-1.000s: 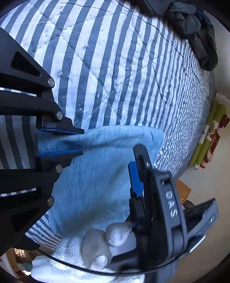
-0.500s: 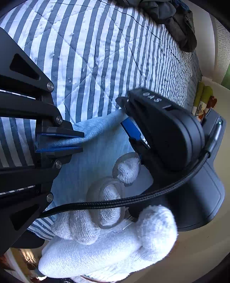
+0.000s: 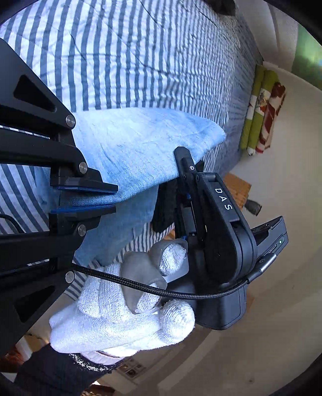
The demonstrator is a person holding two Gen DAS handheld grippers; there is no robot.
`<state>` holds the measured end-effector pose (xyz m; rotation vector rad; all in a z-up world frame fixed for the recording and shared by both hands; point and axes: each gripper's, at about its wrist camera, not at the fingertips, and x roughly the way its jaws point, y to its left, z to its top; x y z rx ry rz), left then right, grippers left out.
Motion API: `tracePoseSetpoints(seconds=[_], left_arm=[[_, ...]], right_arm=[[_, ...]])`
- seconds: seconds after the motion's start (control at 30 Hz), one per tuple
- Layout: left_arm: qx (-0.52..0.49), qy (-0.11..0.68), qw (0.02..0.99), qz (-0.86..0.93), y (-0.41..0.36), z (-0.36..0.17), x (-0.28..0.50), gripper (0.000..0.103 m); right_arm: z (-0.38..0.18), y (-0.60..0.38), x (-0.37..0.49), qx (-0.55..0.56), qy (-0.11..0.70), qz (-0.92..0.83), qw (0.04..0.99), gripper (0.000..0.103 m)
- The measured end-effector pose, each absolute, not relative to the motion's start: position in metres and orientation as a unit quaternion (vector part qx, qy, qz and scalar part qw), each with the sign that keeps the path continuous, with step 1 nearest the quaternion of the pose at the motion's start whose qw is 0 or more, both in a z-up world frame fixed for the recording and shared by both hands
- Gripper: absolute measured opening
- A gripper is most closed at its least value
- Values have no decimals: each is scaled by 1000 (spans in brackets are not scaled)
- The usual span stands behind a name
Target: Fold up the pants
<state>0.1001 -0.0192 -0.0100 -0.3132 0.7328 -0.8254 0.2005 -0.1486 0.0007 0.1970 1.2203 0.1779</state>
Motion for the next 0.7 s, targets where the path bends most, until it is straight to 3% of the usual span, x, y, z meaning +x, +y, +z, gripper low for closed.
tracePoseSetpoints(seconds=[0.17,0.4,0.7], left_arm=[[-123,349,817,-442,-120,2,89,9],[-87,401,776,-480,-257,-38,88,9],[-66,434,750,-494,-354,-68,97,8]], right_arm=[[25,-268,162,137,552,34,822,5],[-7,-407,130,175,566,-45,804,5],[-38,-476,122,192,573,-68,794,5]])
